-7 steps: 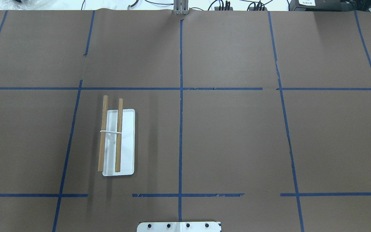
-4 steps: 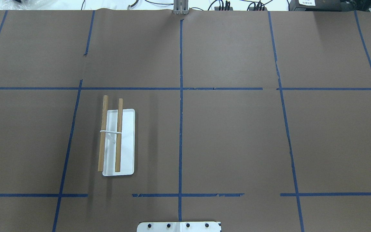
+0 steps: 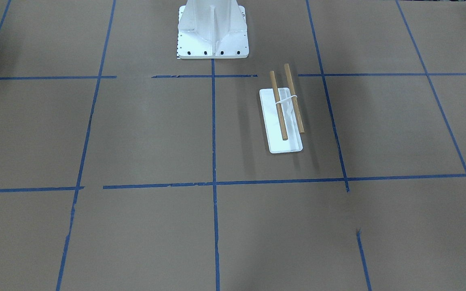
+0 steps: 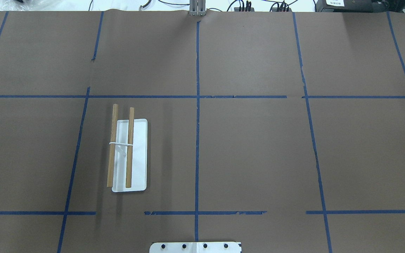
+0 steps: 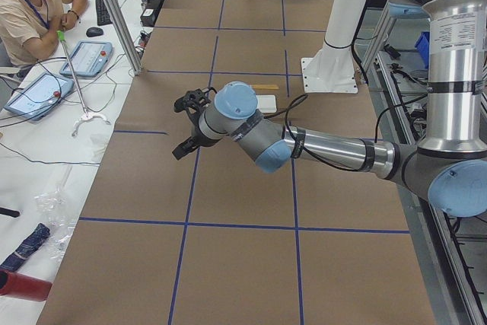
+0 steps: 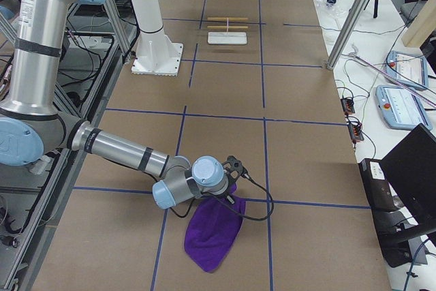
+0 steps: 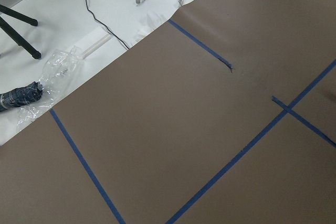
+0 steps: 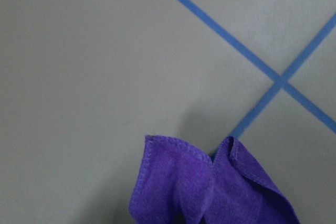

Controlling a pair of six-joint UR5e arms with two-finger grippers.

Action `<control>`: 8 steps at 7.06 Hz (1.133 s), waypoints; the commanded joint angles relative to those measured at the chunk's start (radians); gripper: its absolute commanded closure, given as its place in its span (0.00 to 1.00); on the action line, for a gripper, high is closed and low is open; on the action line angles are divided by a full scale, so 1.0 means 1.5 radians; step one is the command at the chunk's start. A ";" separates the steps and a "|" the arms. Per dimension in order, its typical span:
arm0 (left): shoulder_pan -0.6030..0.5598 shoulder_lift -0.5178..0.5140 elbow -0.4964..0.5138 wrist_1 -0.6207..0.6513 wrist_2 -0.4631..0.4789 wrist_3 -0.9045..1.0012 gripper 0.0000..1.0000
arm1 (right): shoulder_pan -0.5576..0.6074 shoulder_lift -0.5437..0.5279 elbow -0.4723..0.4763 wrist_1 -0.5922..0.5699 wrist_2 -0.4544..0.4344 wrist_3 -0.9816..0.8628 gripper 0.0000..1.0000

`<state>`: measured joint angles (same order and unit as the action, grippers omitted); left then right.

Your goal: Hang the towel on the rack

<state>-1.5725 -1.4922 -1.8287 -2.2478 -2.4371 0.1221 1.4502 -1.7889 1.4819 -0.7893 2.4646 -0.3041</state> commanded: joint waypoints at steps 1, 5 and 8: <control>0.029 -0.006 -0.005 -0.019 -0.018 -0.013 0.00 | 0.006 0.025 0.133 -0.032 0.085 0.228 1.00; 0.188 -0.085 -0.049 -0.019 -0.013 -0.419 0.00 | -0.132 0.109 0.258 -0.005 0.020 0.482 1.00; 0.329 -0.218 -0.074 -0.017 0.040 -0.854 0.14 | -0.261 0.193 0.323 -0.003 -0.102 0.658 1.00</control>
<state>-1.1588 -1.7307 -1.9345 -2.2735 -2.4148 -0.8561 1.1392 -1.5390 1.9214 -0.7938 2.4014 0.5791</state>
